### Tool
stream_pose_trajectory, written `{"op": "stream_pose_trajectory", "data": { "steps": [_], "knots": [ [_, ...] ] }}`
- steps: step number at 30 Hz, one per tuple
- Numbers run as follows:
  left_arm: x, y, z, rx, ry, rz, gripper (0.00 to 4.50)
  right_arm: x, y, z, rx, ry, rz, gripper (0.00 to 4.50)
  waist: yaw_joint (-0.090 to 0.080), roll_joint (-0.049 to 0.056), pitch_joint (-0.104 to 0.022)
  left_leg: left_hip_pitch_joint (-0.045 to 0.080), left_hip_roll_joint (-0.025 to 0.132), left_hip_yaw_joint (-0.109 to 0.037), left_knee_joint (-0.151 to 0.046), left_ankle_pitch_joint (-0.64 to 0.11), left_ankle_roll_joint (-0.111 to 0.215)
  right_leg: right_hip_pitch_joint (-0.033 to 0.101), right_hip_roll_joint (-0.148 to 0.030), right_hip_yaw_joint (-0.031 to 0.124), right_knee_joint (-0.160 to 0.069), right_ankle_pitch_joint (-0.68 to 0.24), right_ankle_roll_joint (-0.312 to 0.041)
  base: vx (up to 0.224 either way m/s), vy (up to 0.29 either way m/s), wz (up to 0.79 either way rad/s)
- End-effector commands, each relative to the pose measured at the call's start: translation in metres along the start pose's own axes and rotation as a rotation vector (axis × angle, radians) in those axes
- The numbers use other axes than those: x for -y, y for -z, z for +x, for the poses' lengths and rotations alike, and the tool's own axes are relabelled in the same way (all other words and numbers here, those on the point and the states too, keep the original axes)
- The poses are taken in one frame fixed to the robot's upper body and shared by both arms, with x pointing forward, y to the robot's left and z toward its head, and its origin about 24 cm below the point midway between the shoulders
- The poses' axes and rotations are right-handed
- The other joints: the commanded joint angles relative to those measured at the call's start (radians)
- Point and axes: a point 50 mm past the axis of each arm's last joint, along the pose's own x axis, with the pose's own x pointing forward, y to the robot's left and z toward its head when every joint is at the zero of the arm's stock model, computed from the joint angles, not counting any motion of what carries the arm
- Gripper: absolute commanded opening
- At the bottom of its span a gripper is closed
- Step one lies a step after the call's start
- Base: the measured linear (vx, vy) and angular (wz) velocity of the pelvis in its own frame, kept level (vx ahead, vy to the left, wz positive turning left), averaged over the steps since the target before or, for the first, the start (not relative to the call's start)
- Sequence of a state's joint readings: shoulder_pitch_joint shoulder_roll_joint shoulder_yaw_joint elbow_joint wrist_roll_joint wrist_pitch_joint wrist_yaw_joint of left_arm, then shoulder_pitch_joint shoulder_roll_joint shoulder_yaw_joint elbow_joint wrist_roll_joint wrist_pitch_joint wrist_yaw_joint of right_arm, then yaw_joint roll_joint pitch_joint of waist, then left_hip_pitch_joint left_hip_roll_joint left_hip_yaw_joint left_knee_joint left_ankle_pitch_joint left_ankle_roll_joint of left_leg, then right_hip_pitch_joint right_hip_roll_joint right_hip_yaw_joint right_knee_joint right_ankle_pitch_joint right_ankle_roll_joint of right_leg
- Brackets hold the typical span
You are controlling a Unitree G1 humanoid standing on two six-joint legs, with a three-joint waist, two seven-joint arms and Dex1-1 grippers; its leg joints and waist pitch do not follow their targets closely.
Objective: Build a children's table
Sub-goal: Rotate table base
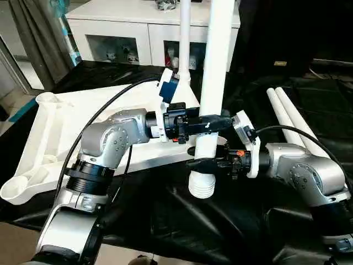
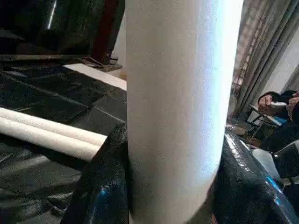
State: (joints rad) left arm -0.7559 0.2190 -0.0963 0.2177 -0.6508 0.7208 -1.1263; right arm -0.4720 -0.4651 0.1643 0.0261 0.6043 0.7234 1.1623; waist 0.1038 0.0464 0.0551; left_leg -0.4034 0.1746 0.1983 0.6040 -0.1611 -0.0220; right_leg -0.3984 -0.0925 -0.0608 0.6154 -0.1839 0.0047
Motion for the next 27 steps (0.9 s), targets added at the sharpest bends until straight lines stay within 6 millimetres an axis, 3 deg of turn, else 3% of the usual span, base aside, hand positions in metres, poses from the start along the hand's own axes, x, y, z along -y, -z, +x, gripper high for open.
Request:
{"op": "stream_pose_trajectory", "data": {
  "steps": [1, 15, 16, 17, 18, 20, 23, 27],
  "knots": [
    [0.004, -0.005, 0.004, -0.002, 0.015, 0.041, 1.86, 0.001, -0.002, 0.001, -0.006, -0.007, 0.007, 1.91, 0.002, -0.025, -0.078, 0.029, 0.049, -0.023, -0.059, -0.145, 0.041, 0.045, -0.056, 0.038, -0.067, -0.205, -0.224, 0.000, 0.000, 0.00],
    [0.001, -0.008, 0.003, 0.004, -0.027, 0.068, 1.86, 0.001, -0.001, 0.000, -0.009, -0.012, 0.005, 1.90, 0.003, -0.028, -0.078, 0.028, 0.049, -0.022, -0.059, -0.140, 0.045, 0.045, -0.056, 0.038, -0.067, -0.200, -0.225, 0.000, 0.000, 0.00],
    [-0.001, -0.008, 0.003, 0.026, -0.027, 0.020, 2.42, 0.001, -0.001, 0.000, -0.008, -0.011, 0.002, 1.90, 0.003, -0.025, -0.078, 0.028, 0.049, -0.023, -0.058, -0.142, 0.043, 0.045, -0.057, 0.038, -0.067, -0.203, -0.225, 0.000, 0.000, 0.00],
    [-0.001, -0.008, 0.003, 0.033, -0.022, 0.005, 2.56, 0.001, -0.001, 0.000, -0.007, -0.010, 0.001, 1.90, 0.002, -0.026, -0.078, 0.028, 0.048, -0.022, -0.058, -0.141, 0.042, 0.045, -0.056, 0.038, -0.067, -0.199, -0.226, 0.000, 0.000, 0.00],
    [0.000, -0.009, 0.003, 0.039, -0.015, -0.005, 2.56, 0.001, -0.001, 0.000, -0.006, -0.009, -0.001, 1.90, 0.003, -0.023, -0.079, 0.029, 0.048, -0.023, -0.058, -0.141, 0.042, 0.045, -0.056, 0.037, -0.066, -0.195, -0.230, 0.000, 0.000, 0.00],
    [-0.001, -0.011, 0.003, 0.067, -0.033, 0.005, 2.62, 0.001, -0.002, -0.001, 0.001, -0.003, -0.006, 1.89, 0.002, -0.026, -0.079, 0.027, 0.048, -0.023, -0.058, -0.143, 0.042, 0.046, -0.055, 0.037, -0.066, -0.188, -0.232, 0.000, 0.000, 0.00],
    [-0.007, -0.013, 0.000, 0.128, -0.099, 0.039, 3.00, 0.000, -0.004, -0.001, 0.024, 0.012, -0.019, 1.89, 0.003, -0.023, -0.080, 0.027, 0.049, -0.024, -0.057, -0.141, 0.045, 0.047, -0.056, 0.037, -0.065, -0.179, -0.233, 0.000, 0.000, 0.00],
    [-0.009, -0.019, -0.003, 0.293, -0.123, -0.001, 3.00, -0.001, -0.006, -0.002, 0.056, 0.027, -0.030, 1.89, 0.004, -0.031, -0.079, 0.025, 0.047, -0.022, -0.056, -0.139, 0.049, 0.049, -0.057, 0.036, -0.066, -0.175, -0.237, 0.000, 0.000, 0.00]
  ]
}}
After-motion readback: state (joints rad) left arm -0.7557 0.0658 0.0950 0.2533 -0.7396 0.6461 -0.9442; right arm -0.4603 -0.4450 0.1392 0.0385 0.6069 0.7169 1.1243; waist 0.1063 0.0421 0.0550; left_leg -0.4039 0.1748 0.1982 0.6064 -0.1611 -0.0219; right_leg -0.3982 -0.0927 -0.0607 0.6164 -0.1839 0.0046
